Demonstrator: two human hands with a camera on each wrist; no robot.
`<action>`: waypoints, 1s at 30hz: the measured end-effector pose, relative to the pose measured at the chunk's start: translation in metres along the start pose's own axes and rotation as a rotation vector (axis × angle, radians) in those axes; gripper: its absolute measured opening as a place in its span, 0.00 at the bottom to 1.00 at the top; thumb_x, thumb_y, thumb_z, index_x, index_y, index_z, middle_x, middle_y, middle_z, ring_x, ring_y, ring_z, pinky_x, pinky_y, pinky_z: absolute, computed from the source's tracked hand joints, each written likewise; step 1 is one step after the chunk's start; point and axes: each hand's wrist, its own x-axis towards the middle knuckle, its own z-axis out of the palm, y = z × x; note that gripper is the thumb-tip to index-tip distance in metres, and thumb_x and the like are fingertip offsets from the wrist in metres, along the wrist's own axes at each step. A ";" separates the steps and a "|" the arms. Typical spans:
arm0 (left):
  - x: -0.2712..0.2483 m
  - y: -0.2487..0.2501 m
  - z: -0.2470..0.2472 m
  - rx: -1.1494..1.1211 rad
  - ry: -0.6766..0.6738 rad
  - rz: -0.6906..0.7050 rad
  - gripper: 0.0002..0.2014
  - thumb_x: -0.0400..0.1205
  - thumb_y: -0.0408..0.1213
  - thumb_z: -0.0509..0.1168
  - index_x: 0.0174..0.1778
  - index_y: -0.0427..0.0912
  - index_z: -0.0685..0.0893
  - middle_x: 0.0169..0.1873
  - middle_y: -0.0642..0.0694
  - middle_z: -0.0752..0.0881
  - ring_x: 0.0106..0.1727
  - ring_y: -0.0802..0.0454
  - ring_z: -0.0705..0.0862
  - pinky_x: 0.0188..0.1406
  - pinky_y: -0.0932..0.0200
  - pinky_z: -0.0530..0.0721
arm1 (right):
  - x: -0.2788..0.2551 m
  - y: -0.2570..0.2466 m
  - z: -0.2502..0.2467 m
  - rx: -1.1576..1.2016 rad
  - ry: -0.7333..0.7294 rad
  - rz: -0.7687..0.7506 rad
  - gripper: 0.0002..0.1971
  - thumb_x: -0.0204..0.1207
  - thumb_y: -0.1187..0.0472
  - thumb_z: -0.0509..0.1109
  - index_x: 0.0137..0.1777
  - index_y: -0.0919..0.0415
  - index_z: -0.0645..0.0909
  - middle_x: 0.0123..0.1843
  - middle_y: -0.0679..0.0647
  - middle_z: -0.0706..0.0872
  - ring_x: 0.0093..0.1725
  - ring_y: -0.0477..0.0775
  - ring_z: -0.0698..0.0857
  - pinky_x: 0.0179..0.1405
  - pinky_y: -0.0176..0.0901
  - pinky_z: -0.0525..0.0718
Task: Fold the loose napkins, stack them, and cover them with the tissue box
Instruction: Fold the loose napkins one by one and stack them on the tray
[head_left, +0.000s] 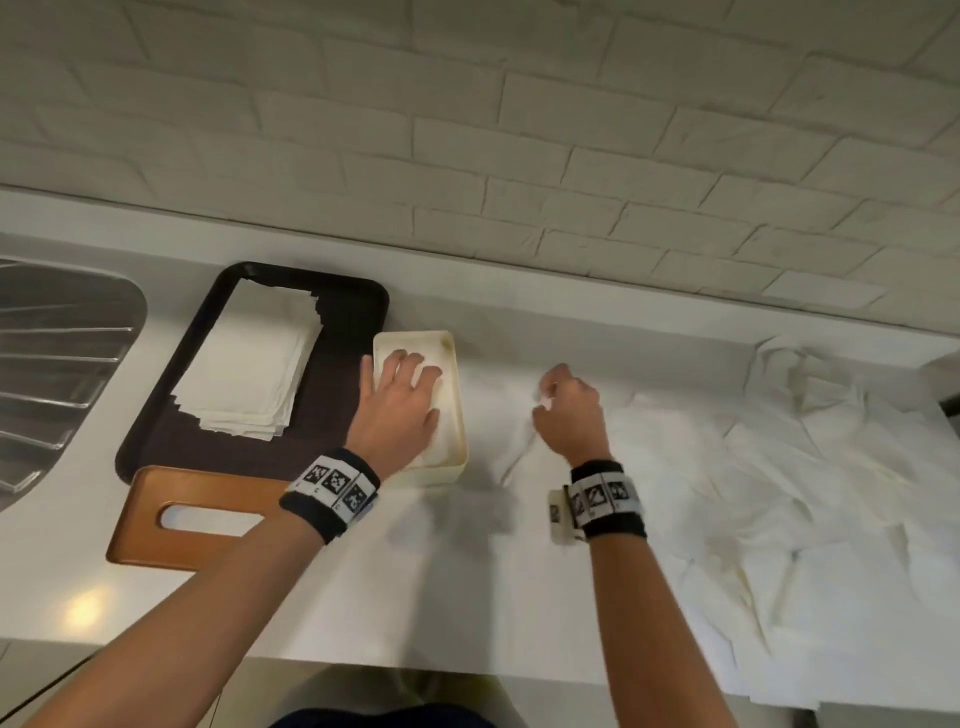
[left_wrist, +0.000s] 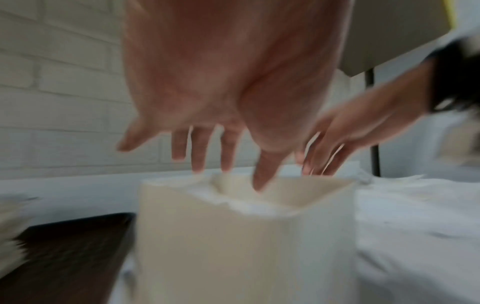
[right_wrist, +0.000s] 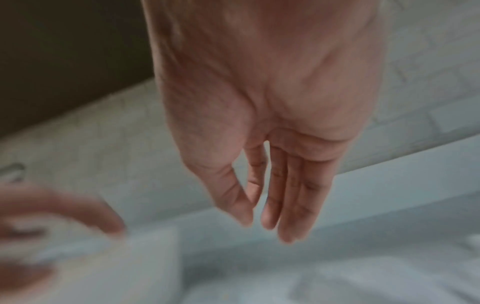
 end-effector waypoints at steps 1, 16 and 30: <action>-0.002 0.014 -0.001 -0.094 0.169 0.054 0.21 0.84 0.41 0.72 0.73 0.42 0.82 0.69 0.39 0.82 0.75 0.36 0.78 0.75 0.32 0.78 | 0.010 0.018 -0.004 -0.079 -0.044 0.033 0.23 0.74 0.69 0.74 0.68 0.60 0.76 0.65 0.65 0.83 0.61 0.72 0.87 0.61 0.58 0.88; 0.020 0.167 0.111 -0.328 -0.283 -0.270 0.22 0.87 0.48 0.72 0.70 0.38 0.77 0.69 0.39 0.76 0.72 0.38 0.73 0.66 0.41 0.81 | -0.006 0.108 -0.041 0.507 0.224 0.047 0.11 0.74 0.70 0.86 0.42 0.56 0.89 0.50 0.43 0.96 0.56 0.48 0.95 0.58 0.35 0.89; -0.008 0.135 0.096 -1.464 -0.202 -0.517 0.21 0.88 0.26 0.59 0.52 0.52 0.95 0.48 0.51 0.88 0.51 0.47 0.84 0.51 0.55 0.81 | -0.074 0.077 -0.038 1.073 -0.030 0.106 0.11 0.89 0.60 0.76 0.64 0.67 0.89 0.59 0.65 0.96 0.55 0.62 0.94 0.56 0.60 0.92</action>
